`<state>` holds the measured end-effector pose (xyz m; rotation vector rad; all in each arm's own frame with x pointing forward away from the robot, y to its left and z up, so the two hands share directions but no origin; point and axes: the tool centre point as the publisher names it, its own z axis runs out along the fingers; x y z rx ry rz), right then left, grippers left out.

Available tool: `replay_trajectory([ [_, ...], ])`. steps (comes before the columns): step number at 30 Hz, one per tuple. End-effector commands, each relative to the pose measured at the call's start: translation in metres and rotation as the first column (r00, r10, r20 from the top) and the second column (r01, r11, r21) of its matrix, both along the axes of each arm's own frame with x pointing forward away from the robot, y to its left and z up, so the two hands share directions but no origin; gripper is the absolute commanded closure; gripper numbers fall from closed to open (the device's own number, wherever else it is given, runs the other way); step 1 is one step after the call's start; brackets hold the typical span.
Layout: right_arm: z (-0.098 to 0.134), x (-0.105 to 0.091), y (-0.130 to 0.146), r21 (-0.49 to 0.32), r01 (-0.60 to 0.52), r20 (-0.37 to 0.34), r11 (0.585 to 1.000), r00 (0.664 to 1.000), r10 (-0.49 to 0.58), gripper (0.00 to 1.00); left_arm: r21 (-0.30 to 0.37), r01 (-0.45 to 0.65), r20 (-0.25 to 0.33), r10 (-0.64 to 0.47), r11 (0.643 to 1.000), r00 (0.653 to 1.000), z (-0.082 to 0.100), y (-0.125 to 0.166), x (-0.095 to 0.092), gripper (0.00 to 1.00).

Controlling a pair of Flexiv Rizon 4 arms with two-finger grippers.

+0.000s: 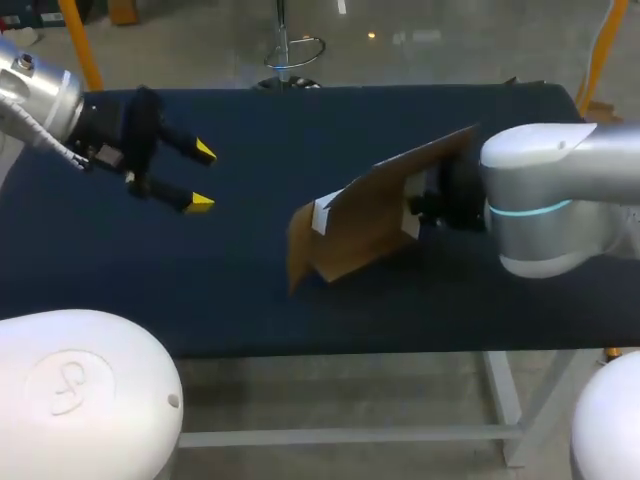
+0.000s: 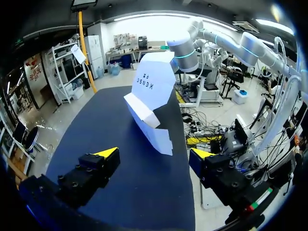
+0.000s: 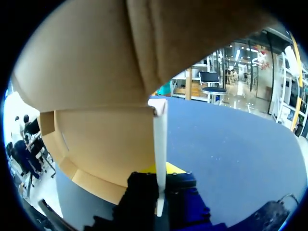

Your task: Assemble the packaging by folding the flat box into shape, placing the metal phone stand inside, and closing the box properly

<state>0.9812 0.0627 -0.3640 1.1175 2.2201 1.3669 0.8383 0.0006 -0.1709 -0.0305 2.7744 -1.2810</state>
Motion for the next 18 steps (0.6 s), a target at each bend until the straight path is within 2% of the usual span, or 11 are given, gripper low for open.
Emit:
replay_trajectory([
  [1, 0.006, 0.006, -0.003, -0.049, -0.138, -0.171, 0.989, 0.977, 0.127, 1.00, 0.006, 0.075, -0.066, -0.074, 0.997, 0.995, 0.003, 0.002, 0.004, 0.00],
  [10, 0.006, 0.006, -0.003, -0.049, -0.138, -0.171, 0.989, 0.977, 0.127, 1.00, 0.006, 0.075, -0.066, -0.074, 0.997, 0.995, 0.003, 0.002, 0.004, 0.00],
  [12, 0.006, 0.006, -0.003, -0.049, -0.138, -0.171, 0.989, 0.977, 0.127, 1.00, 0.042, 0.091, -0.052, -0.088, 0.995, 0.995, 0.003, -0.004, 0.010, 0.00],
  [13, 0.007, 0.006, -0.003, -0.081, -0.135, -0.189, 0.988, 0.975, 0.118, 1.00, 0.055, 0.116, -0.045, -0.114, 0.992, 0.993, 0.002, -0.006, 0.012, 0.00],
  [15, 0.006, 0.009, -0.005, -0.091, -0.159, -0.239, 0.983, 0.962, 0.133, 1.00, 0.073, 0.151, -0.025, -0.150, 0.986, 0.988, 0.001, -0.008, 0.016, 0.00],
  [18, 0.005, 0.015, -0.012, -0.105, -0.165, -0.298, 0.981, 0.946, 0.128, 1.00, 0.106, 0.134, 0.006, -0.135, 0.985, 0.991, -0.002, -0.008, 0.018, 0.00],
])
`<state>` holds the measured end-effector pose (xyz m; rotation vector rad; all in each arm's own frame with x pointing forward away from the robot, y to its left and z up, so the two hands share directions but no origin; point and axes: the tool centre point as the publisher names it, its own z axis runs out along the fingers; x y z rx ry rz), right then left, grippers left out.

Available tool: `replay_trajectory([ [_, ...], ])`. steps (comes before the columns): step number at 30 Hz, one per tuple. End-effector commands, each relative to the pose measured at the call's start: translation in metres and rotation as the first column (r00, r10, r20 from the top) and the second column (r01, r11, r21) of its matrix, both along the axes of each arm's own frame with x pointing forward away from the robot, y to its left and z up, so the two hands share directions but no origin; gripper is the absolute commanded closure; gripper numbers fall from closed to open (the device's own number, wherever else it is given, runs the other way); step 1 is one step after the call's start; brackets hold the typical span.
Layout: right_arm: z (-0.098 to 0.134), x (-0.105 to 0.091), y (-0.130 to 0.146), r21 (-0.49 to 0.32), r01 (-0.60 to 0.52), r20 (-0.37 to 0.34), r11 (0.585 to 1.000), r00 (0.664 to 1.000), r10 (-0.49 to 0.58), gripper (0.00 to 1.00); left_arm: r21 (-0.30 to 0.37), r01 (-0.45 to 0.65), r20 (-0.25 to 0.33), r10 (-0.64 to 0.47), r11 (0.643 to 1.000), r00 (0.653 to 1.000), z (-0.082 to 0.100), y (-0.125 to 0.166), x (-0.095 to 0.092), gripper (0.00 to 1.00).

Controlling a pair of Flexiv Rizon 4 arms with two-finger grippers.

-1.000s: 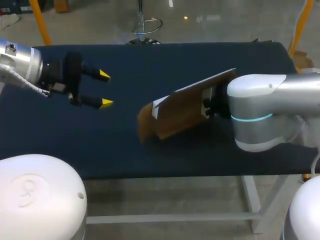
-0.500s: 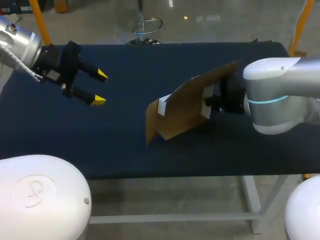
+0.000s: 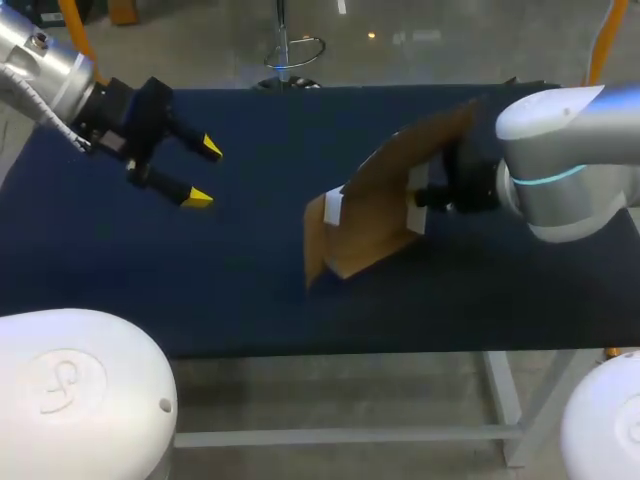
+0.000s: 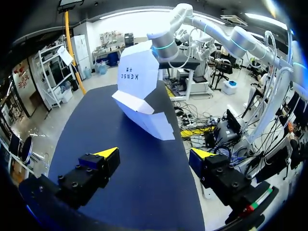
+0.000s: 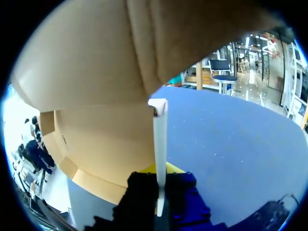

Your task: Assemble the packaging by folding the flat box into shape, placing the metal phone stand inside, and closing the box properly

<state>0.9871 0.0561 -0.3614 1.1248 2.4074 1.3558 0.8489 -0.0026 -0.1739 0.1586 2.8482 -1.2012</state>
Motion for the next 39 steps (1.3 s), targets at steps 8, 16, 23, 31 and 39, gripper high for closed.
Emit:
replay_trajectory([
  [8, -0.001, 0.010, -0.008, -0.181, -0.074, -0.281, 0.981, 0.959, 0.021, 1.00, 0.106, -0.010, 0.037, 0.006, 0.994, 0.999, -0.010, -0.002, 0.011, 0.00],
  [16, -0.009, -0.007, -0.006, -0.235, -0.104, -0.388, 0.966, 0.922, 0.004, 1.00, 0.103, -0.060, 0.064, 0.053, 0.993, 0.997, -0.022, 0.006, 0.014, 0.00],
  [23, -0.007, -0.023, -0.007, -0.332, -0.039, -0.445, 0.942, 0.888, -0.120, 1.00, 0.117, -0.076, 0.073, 0.068, 0.990, 0.995, -0.026, 0.013, 0.014, 0.00],
  [31, -0.010, -0.032, -0.007, -0.380, 0.017, -0.484, 0.925, 0.849, -0.214, 1.00, 0.128, -0.098, 0.057, 0.091, 0.987, 0.994, -0.027, 0.019, 0.015, 0.00],
  [39, -0.010, -0.032, -0.007, -0.380, 0.017, -0.484, 0.925, 0.849, -0.214, 1.00, 0.128, -0.098, 0.057, 0.091, 0.987, 0.994, -0.027, 0.019, 0.015, 0.00],
])
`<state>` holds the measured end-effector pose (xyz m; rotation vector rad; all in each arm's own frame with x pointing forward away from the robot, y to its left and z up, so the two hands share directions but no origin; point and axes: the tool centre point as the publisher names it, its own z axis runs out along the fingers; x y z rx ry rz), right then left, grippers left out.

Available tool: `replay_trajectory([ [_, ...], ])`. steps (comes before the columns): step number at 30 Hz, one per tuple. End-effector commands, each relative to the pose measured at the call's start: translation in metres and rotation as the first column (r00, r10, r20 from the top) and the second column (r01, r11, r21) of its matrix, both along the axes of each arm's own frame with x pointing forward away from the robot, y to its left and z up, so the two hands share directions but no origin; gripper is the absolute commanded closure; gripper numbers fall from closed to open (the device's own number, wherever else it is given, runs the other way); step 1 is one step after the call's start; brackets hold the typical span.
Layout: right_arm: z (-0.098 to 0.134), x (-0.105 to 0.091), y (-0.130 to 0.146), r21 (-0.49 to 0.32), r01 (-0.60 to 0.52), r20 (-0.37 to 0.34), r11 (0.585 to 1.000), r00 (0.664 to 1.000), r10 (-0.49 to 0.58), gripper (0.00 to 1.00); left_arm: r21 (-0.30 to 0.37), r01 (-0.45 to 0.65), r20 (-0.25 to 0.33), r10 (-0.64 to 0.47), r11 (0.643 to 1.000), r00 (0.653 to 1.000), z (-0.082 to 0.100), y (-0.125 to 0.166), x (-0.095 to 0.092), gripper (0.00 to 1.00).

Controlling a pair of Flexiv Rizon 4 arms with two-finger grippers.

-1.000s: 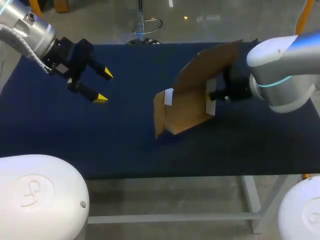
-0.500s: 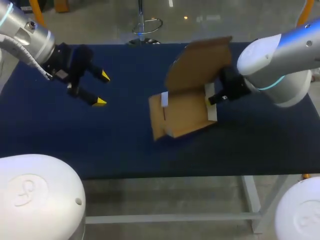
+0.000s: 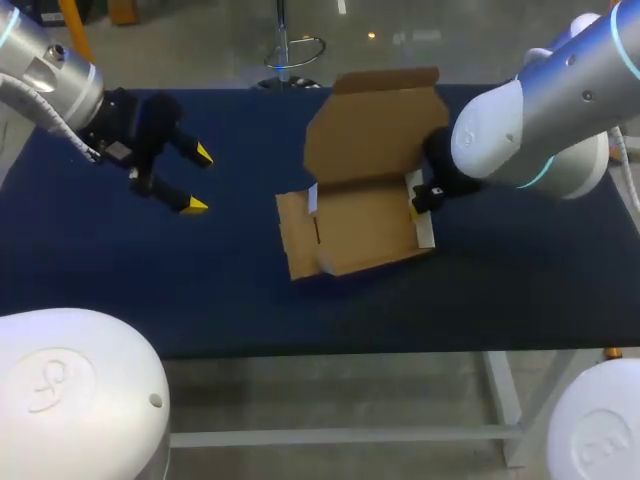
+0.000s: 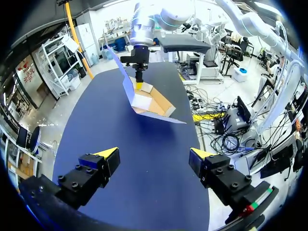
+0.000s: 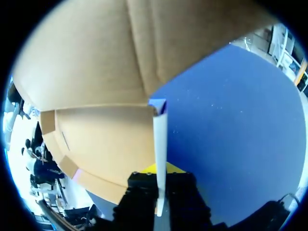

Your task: Assemble the packaging by folding the flat box into shape, placing the metal phone stand inside, and closing the box properly

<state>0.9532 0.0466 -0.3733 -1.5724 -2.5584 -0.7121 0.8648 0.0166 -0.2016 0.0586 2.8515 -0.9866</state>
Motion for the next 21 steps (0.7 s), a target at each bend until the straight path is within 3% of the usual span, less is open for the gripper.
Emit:
replay_trajectory([
  [1, 0.002, 0.001, 0.002, -0.082, -0.024, -0.086, 0.996, 0.996, 0.017, 1.00, 0.005, -0.001, -0.001, 0.001, 1.000, 1.000, 0.001, 0.000, -0.001, 0.00],
  [6, 0.002, 0.001, 0.002, -0.082, -0.024, -0.086, 0.996, 0.996, 0.017, 1.00, 0.033, -0.013, 0.009, 0.012, 0.999, 1.000, -0.001, 0.001, 0.008, 0.00],
  [14, -0.003, -0.014, 0.017, -0.232, 0.105, -0.187, 0.967, 0.971, -0.150, 1.00, 0.081, -0.018, 0.024, 0.016, 0.997, 1.000, -0.011, 0.010, 0.015, 0.00],
  [21, -0.007, -0.030, 0.017, -0.276, 0.131, -0.249, 0.952, 0.947, -0.202, 1.00, 0.107, -0.029, 0.036, 0.025, 0.994, 0.999, -0.020, 0.012, 0.020, 0.00],
])
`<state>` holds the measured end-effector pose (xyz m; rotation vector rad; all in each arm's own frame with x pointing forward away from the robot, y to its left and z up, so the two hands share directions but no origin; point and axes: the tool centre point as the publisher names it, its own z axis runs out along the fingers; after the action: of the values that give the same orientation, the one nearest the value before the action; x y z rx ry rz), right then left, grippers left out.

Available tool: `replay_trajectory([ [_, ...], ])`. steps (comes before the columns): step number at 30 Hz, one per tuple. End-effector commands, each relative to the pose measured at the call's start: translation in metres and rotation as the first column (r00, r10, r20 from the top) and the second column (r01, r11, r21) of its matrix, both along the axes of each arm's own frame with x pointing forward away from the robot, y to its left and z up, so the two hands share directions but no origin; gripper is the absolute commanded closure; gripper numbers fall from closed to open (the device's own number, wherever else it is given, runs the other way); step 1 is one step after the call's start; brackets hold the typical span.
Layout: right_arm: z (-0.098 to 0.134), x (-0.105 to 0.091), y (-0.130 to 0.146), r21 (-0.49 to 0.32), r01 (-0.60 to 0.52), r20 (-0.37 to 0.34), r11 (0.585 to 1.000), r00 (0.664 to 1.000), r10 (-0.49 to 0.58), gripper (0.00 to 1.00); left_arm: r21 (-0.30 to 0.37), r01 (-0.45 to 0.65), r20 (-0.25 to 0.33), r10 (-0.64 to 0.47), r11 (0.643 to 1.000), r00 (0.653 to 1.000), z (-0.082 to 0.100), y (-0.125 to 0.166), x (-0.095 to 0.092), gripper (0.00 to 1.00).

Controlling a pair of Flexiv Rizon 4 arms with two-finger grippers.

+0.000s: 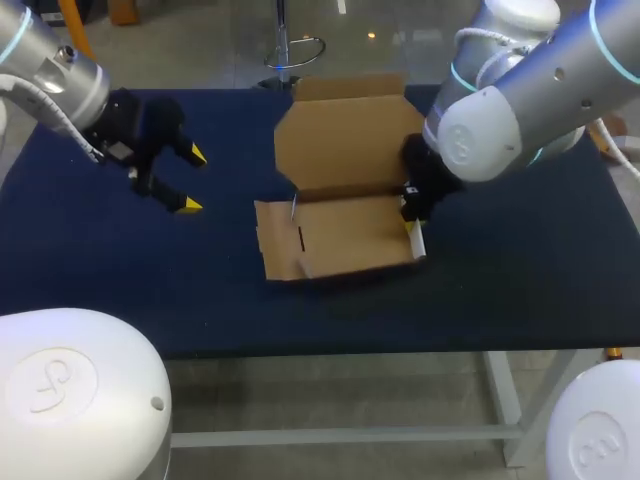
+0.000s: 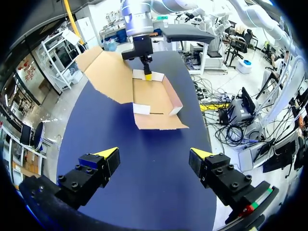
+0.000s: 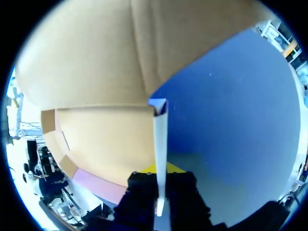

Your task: Assemble the packaging by folding the flat box into shape, placing the metal phone stand inside, and closing the box properly

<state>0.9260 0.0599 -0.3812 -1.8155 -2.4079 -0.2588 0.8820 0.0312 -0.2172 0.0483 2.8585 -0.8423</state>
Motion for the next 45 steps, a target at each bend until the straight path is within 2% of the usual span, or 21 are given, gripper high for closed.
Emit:
replay_trajectory([
  [1, 0.000, -0.006, 0.004, -0.063, 0.010, -0.049, 0.998, 0.999, -0.013, 1.00, 0.021, -0.002, 0.002, 0.002, 1.000, 1.000, -0.005, -0.002, 0.003, 0.00],
  [10, -0.006, -0.017, 0.002, -0.081, 0.044, -0.093, 0.996, 0.994, -0.051, 1.00, 0.034, 0.009, 0.007, -0.010, 0.999, 1.000, -0.012, -0.005, 0.007, 0.00],
  [14, -0.012, -0.022, 0.002, -0.102, 0.099, -0.170, 0.990, 0.979, -0.116, 1.00, 0.050, 0.026, 0.006, -0.026, 0.998, 1.000, -0.013, -0.006, 0.006, 0.00],
  [29, -0.012, -0.022, 0.002, -0.102, 0.099, -0.170, 0.990, 0.979, -0.116, 1.00, 0.050, 0.026, 0.006, -0.026, 0.998, 1.000, -0.013, -0.006, 0.006, 0.00],
  [35, -0.014, -0.026, 0.015, -0.148, 0.135, -0.269, 0.980, 0.948, -0.171, 1.00, 0.050, 0.026, 0.006, -0.026, 0.998, 1.000, -0.013, -0.006, 0.006, 0.00],
  [45, -0.013, -0.036, 0.017, -0.137, 0.124, -0.388, 0.983, 0.906, -0.168, 1.00, 0.050, 0.026, 0.006, -0.026, 0.998, 1.000, -0.013, -0.006, 0.006, 0.00],
])
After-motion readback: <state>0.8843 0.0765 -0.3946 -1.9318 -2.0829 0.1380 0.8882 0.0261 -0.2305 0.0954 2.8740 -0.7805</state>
